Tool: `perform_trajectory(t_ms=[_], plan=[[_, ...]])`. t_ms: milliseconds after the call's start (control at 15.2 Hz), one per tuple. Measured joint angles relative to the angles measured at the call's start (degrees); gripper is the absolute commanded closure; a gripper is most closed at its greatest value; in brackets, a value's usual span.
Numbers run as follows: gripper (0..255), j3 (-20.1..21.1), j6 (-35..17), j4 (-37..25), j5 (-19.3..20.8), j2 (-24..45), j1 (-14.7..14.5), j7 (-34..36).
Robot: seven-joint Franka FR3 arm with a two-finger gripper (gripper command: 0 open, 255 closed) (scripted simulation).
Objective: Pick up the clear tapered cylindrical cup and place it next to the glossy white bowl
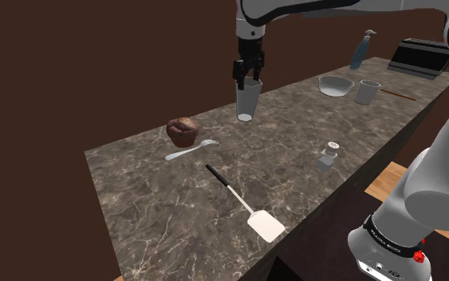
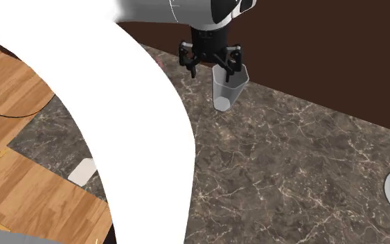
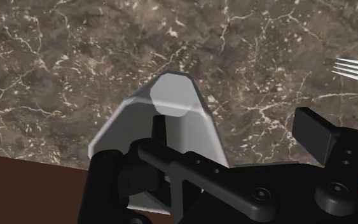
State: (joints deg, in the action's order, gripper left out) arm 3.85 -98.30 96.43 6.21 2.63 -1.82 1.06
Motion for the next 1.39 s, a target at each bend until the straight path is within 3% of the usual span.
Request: perform_trajectory(t_ms=[198,660,1056,1122,1386], plan=[[0,0.18,0.84,-7.04,0.91,6.20,-0.36,0.43],[0,-0.05,-3.71,-3.67,1.15,7.34,-0.07,0.52],[0,-0.09,-4.35,-3.01,1.16,7.29,0.00,0.48],[255,-0.09,-4.35,-3.01,1.16,7.29,0.00,0.48],[255,-0.09,-4.35,-3.01,1.16,7.30,0.00,0.48]])
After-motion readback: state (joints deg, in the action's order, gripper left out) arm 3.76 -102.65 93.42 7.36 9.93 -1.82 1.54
